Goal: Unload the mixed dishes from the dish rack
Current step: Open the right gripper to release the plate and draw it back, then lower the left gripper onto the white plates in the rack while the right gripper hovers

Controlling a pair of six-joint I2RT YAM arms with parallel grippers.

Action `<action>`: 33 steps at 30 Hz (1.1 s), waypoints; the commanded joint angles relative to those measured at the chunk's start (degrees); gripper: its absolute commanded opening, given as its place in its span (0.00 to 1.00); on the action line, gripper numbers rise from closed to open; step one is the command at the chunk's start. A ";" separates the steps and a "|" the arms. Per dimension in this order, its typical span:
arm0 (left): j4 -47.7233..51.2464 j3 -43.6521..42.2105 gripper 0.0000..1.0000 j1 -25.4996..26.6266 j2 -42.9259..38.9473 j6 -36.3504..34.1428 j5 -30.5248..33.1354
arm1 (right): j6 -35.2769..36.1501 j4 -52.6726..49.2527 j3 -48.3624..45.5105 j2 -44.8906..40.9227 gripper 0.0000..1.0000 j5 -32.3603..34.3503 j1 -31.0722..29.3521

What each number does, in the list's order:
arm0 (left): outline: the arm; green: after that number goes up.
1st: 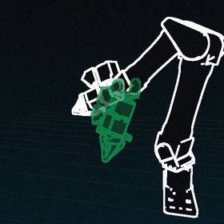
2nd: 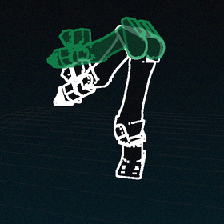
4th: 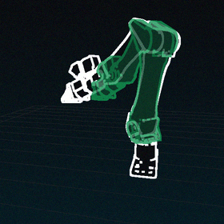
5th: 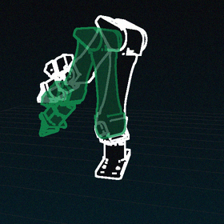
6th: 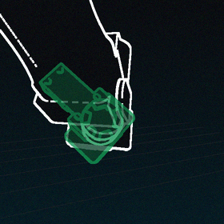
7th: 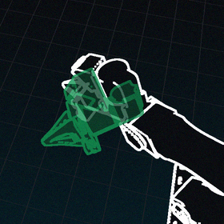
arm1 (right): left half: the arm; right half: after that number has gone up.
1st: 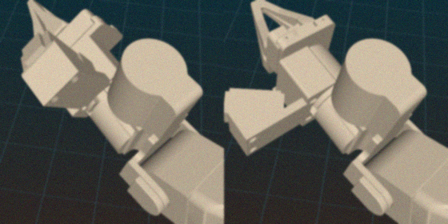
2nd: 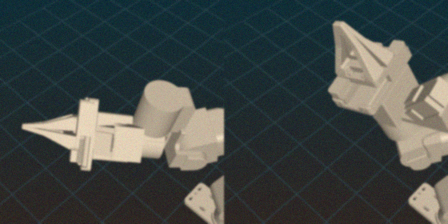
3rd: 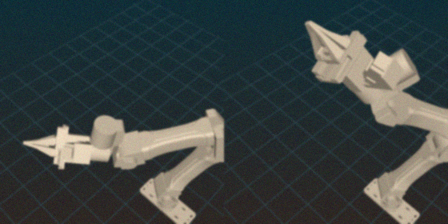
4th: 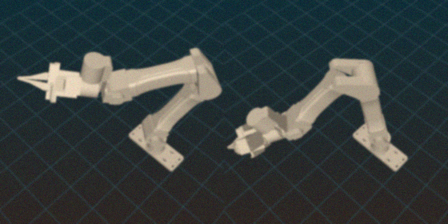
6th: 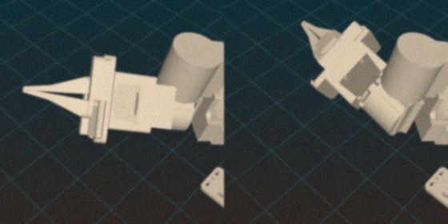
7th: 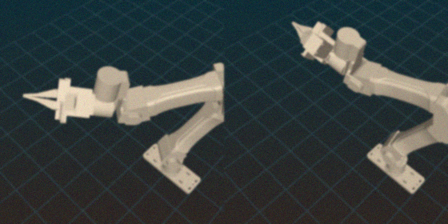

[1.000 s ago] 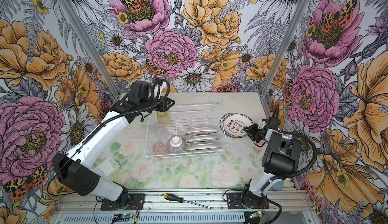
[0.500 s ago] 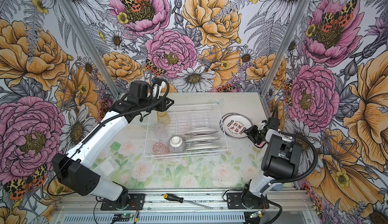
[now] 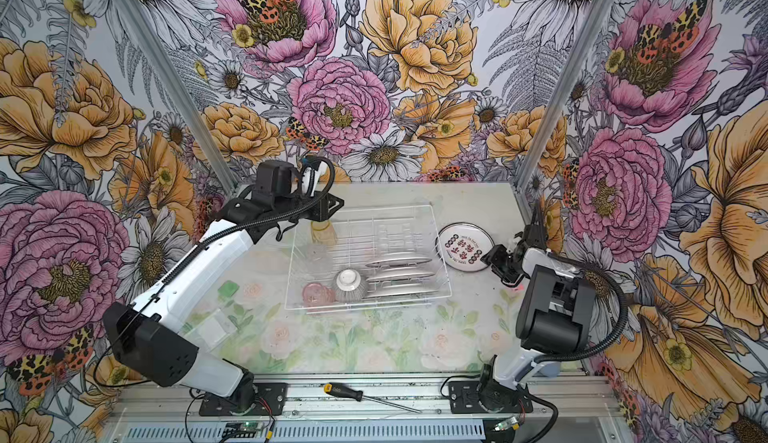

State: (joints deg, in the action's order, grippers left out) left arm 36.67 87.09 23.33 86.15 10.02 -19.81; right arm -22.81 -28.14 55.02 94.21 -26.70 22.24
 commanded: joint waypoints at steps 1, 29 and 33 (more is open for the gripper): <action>-0.17 -1.04 0.34 -0.78 0.61 -0.97 -1.16 | 1.64 -2.09 2.71 0.49 0.56 5.05 -1.55; 7.31 -3.30 0.45 25.67 1.53 -23.42 22.78 | 2.75 -14.00 10.05 -22.03 0.57 6.23 -9.88; 7.91 -2.72 0.47 27.73 2.40 -25.73 23.42 | 2.27 -14.13 10.79 -22.67 0.57 5.84 -10.66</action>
State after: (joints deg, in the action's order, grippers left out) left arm 43.51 83.15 49.80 87.64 -12.47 0.95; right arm -20.88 -40.84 64.03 72.53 -21.02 12.19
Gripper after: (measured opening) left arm 0.464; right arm 0.572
